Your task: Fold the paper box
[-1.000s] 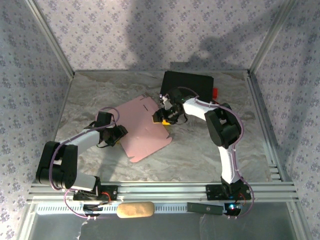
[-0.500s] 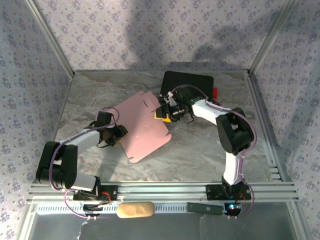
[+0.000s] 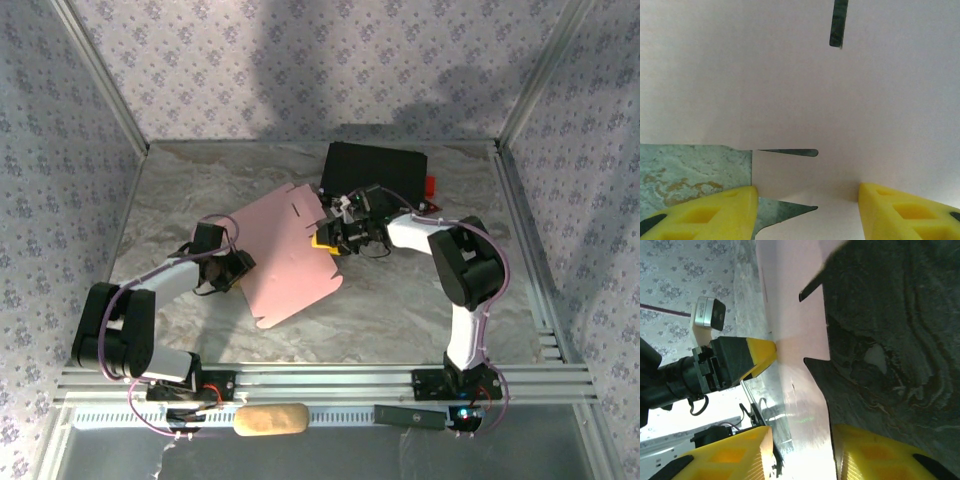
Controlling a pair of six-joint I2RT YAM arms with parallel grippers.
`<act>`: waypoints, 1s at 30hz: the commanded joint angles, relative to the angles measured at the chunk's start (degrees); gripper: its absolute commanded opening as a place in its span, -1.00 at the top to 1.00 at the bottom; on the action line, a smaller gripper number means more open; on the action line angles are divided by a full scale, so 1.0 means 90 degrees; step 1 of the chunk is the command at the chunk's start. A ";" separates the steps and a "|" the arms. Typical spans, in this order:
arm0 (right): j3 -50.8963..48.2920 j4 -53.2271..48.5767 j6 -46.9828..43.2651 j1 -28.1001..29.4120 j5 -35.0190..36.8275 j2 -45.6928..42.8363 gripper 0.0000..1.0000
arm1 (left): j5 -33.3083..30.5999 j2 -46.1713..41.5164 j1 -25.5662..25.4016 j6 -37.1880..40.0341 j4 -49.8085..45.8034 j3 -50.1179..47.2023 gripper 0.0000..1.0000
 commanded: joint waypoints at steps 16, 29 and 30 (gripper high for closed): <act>-0.0310 -0.0526 -0.0789 -0.0096 0.1122 -0.1916 1.00 | -0.0274 -0.2507 -0.0034 -0.0350 -0.1754 0.1260 -0.41; -0.1894 0.2830 0.2486 -0.0456 0.3134 -0.3498 1.00 | -0.0834 -0.3084 -0.2258 -0.2255 -0.0554 0.1272 -0.46; -0.1976 0.3000 0.2764 -0.0420 0.3378 -0.3560 1.00 | -0.1215 -0.3142 -0.2653 -0.2495 -0.0298 0.1178 -0.49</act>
